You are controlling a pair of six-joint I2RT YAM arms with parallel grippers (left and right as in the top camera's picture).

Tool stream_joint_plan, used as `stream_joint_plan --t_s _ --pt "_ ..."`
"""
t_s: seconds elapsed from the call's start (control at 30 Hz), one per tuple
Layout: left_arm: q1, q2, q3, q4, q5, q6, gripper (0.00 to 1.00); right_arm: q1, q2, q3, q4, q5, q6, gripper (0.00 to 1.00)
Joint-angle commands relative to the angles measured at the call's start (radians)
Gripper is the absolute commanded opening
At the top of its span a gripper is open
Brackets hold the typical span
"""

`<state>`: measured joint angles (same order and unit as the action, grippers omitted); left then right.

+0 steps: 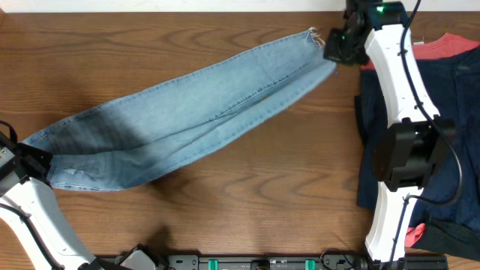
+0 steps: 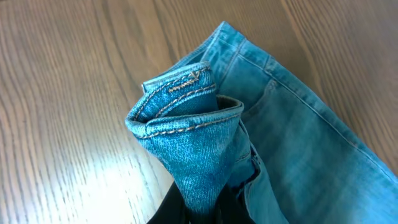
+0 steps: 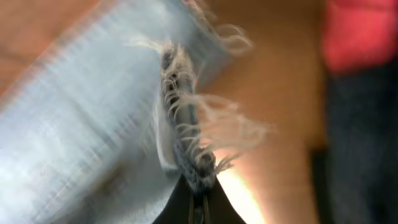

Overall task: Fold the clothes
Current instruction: 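Pull the hems up and right with the right gripper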

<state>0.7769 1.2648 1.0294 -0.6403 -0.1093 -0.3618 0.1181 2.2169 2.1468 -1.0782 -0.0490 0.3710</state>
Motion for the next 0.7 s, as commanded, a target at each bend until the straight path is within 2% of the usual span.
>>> stream_joint_plan --t_s 0.0,0.33,0.43,0.67 --pt "0.003 -0.019 0.037 0.000 0.051 0.013 0.06 0.028 -0.006 -0.096 0.170 -0.072 -0.065 0.01" --pt "0.002 -0.019 0.037 -0.010 0.109 0.013 0.06 0.080 0.010 -0.578 0.996 -0.068 -0.042 0.01" --pt "0.003 -0.017 0.037 -0.011 0.119 0.013 0.06 0.079 0.060 -0.626 1.073 -0.068 0.008 0.01" --pt "0.002 -0.017 0.035 -0.011 0.122 0.013 0.06 0.080 0.217 -0.624 1.080 -0.131 0.026 0.01"
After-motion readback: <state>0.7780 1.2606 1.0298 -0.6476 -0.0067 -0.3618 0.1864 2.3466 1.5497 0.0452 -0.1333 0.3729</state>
